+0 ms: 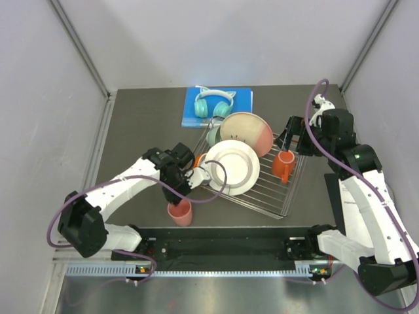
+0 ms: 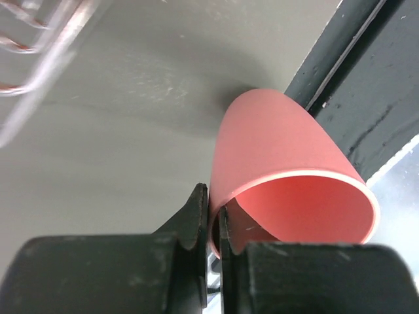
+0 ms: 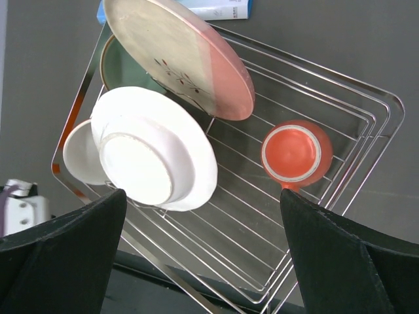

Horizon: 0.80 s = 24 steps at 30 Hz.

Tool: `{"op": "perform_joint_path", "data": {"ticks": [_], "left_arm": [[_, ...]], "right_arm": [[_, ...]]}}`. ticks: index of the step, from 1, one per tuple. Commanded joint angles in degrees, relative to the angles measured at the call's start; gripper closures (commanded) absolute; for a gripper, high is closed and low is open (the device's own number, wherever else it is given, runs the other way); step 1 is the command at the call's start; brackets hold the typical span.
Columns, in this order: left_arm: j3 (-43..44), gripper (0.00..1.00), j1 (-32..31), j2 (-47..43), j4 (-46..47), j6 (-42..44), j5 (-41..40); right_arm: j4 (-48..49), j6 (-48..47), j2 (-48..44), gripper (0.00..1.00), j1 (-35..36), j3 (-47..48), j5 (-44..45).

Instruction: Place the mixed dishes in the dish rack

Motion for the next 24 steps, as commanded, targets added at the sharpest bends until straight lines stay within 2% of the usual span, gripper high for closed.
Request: {"op": "perform_joint_path", "data": {"ticks": [1,5,6,9,10,11,14,17,18,19,20,21,24], "left_arm": [[10.2,1.00,-0.3,-3.9,-5.6,0.8,-1.1],[24.1,1.00,-0.3,-4.4,-9.8,0.2,0.3],[31.6,1.00,-0.3,-4.2,-10.3,-1.2,1.0],[42.4,1.00,-0.2,-4.4,-5.0,-4.7,2.8],[43.5,1.00,-0.1,-5.9,-1.9,-6.0,2.7],[43.5,1.00,-0.1,-6.9,7.4,-9.3,2.3],[45.1,1.00,-0.2,-6.8,19.5,-16.0,-0.6],[51.7,1.00,-0.2,-0.7,22.1,-22.0,0.7],[53.5,1.00,-0.1,0.8,22.3,-23.6,2.3],[55.0,1.00,0.0,3.4,22.3,-25.0,7.8],[57.0,1.00,0.0,4.4,22.7,-29.4,10.3],[57.4,1.00,0.1,5.5,23.4,-31.6,12.9],[55.9,1.00,0.6,5.7,28.4,-39.2,19.9]], "right_arm": [[1.1,-0.9,-0.8,0.00,0.6,1.2,-0.2],[1.9,-1.7,-1.4,0.00,0.6,2.7,-4.1],[2.6,-2.0,-2.2,0.00,0.6,2.8,-5.4],[8.1,-2.2,-4.8,0.00,0.6,1.6,-10.3],[9.7,-1.9,-5.6,0.00,0.6,1.3,-12.4],[13.6,-1.3,-6.4,0.00,0.6,0.8,-13.8],[23.0,2.2,-9.4,0.00,0.6,-2.5,-19.8],[30.4,8.4,-10.8,0.00,0.6,-4.6,-26.8],[35.8,12.2,-10.8,0.00,0.6,-6.5,-28.3],[38.7,14.4,-10.8,0.00,0.8,-7.7,-31.2],[41.4,16.6,-10.9,0.00,0.9,-10.1,-32.8],[49.0,21.5,-10.8,0.00,1.0,-11.3,-34.2],[61.0,33.2,-10.4,0.00,1.0,-16.8,-38.2]]}}
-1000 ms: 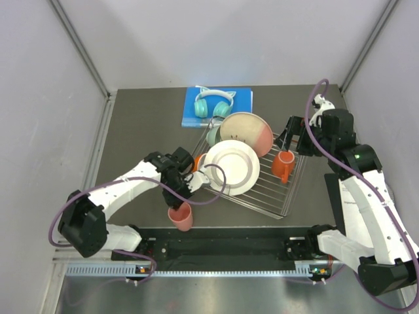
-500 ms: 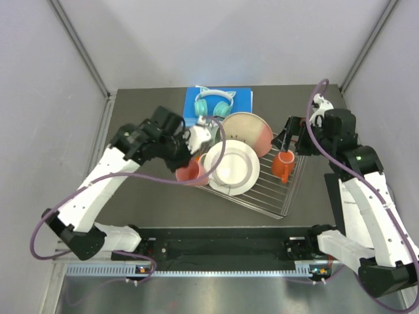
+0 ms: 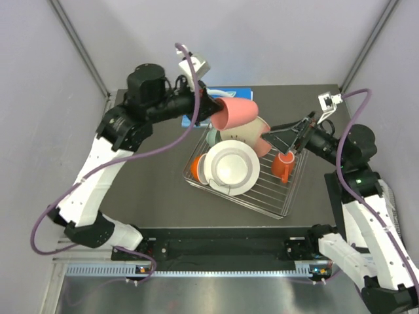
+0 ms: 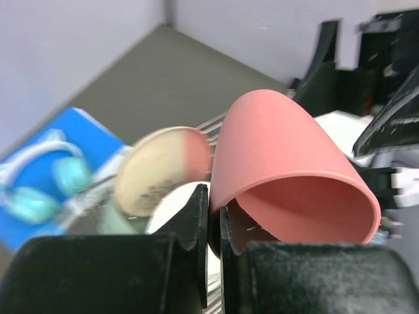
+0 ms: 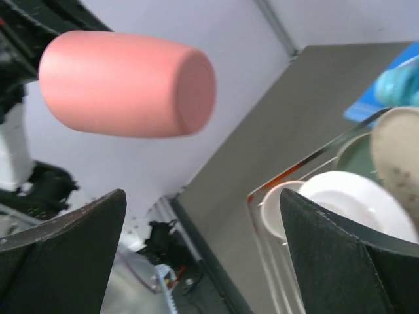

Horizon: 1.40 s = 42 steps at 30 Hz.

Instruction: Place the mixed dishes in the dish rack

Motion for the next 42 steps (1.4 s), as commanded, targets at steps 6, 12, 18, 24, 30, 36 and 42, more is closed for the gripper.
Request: {"op": "perform_joint_path", "data": {"ticks": [6,12,18,24,30,36,42], "left_arm": [[-6.6,1.00,3.7,0.6,18.4,-24.7,23.1],[-11.8,1.00,4.6,-0.5,23.1,-28.8,25.5],[-16.5,1.00,5.6,-0.7,26.8,-30.5,26.3],[-18.7,1.00,5.7,-0.5,29.1,-31.7,27.4],[-19.9,1.00,5.6,0.1,30.0,-31.1,27.3],[-19.6,1.00,5.6,1.0,30.0,-30.5,27.3],[-21.5,1.00,5.6,0.1,29.3,-29.8,27.0]], "right_arm": [[46.5,32.5,2.4,0.00,0.7,-12.1,-9.7],[54.7,37.3,4.9,0.00,0.8,-12.8,-8.8],[62.6,42.9,9.0,0.00,1.2,-13.4,-7.6],[62.0,42.1,10.1,0.00,2.1,-12.8,-6.4],[60.6,40.9,12.0,0.00,3.8,-11.7,-5.9],[53.6,35.8,12.7,0.03,6.4,-8.6,-4.9],[53.2,35.0,14.4,0.29,7.1,-7.1,-4.7]]}}
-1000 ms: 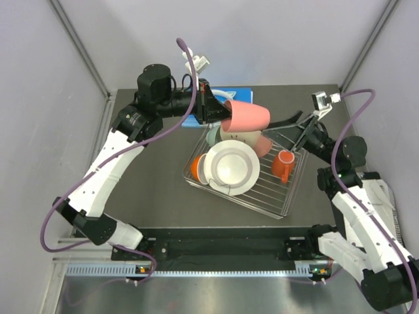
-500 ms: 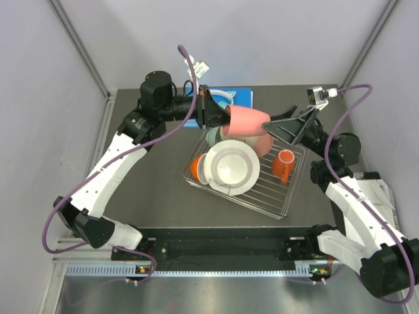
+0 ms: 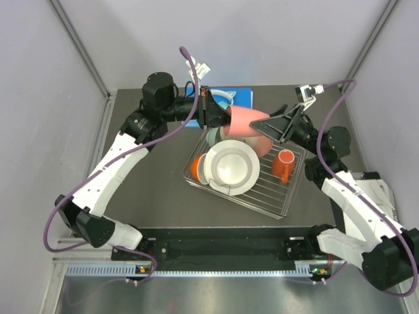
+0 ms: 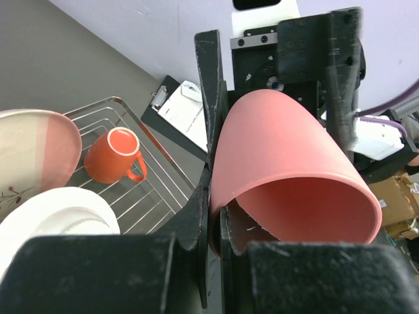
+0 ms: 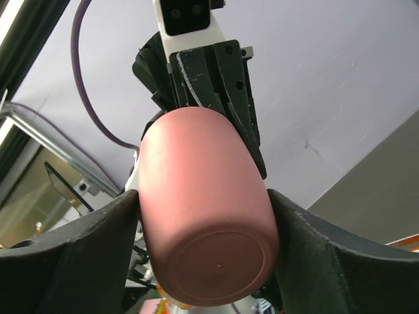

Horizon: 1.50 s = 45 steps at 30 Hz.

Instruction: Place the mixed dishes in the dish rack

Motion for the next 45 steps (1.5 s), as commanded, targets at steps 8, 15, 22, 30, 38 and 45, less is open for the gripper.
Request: {"op": "perform_joint_path", "data": {"ticks": [8,15,22,30,38,45], "left_arm": [[-3.2,0.68,1.2,-4.0,-3.7,7.4,-2.5],[-1.2,0.01,6.6,-8.1,-16.1,18.3,-8.8],[-3.8,0.01,14.4,-11.8,-27.2,31.6,-15.5],[-8.8,0.01,18.6,-16.0,-28.1,35.4,-17.5],[-11.5,0.01,18.6,-17.2,-24.9,33.1,-18.0],[-13.6,0.01,18.6,-17.8,-22.9,31.9,-17.6]], "right_arm": [[-3.6,-4.2,0.6,0.93,0.9,5.2,-0.4],[-51.7,-33.7,-5.0,1.00,0.1,15.8,3.0],[-86.7,-53.3,-6.0,1.00,0.2,20.8,24.9],[-95.5,-55.1,-8.7,1.00,1.3,13.5,36.3],[-100.7,-54.5,-3.3,1.00,4.9,13.6,46.1],[-102.6,-50.5,3.9,1.00,15.2,13.1,57.5]]}}
